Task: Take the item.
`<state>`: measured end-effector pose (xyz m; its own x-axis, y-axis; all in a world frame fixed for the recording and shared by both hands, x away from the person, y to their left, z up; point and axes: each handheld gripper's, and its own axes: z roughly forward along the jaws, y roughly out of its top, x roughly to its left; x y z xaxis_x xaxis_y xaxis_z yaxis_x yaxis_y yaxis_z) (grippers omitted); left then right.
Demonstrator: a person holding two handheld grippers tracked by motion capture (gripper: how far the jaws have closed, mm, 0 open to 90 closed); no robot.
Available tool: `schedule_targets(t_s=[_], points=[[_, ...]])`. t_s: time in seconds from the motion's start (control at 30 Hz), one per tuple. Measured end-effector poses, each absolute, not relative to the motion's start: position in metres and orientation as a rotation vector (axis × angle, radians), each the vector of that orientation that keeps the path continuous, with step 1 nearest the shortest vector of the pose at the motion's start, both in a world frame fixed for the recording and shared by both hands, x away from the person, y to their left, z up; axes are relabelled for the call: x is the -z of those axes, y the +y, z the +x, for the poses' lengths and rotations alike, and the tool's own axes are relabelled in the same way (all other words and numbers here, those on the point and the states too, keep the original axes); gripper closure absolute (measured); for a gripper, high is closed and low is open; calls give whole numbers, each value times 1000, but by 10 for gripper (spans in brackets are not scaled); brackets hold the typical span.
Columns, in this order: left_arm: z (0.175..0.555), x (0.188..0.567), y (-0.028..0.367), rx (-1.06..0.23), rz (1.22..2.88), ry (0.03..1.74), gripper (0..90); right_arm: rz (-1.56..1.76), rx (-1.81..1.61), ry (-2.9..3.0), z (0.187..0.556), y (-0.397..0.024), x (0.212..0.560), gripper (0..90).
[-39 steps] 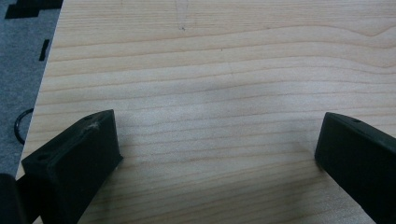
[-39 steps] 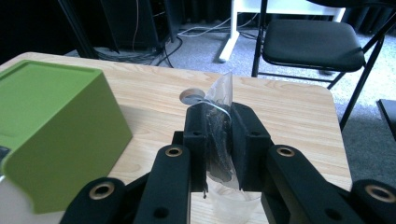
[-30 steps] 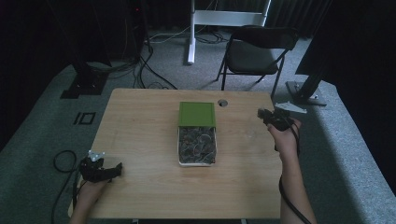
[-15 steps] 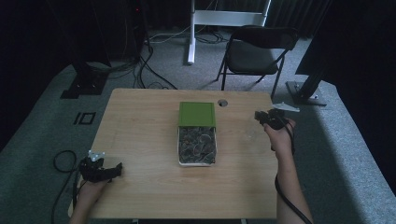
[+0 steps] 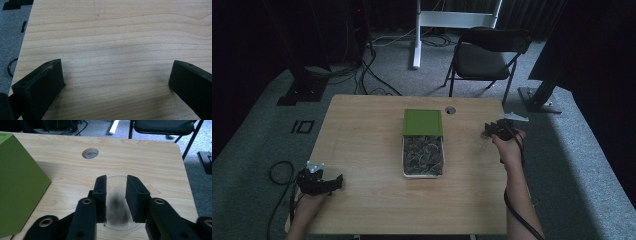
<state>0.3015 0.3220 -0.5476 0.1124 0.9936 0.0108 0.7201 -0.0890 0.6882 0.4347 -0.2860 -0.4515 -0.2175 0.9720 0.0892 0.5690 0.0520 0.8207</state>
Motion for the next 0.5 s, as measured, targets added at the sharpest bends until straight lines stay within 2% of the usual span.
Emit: schedule_targets(t_s=[0.5], points=[[301,548,322,-674,1868,1661,3,1500,-1100,1849,420,-287,438,537]])
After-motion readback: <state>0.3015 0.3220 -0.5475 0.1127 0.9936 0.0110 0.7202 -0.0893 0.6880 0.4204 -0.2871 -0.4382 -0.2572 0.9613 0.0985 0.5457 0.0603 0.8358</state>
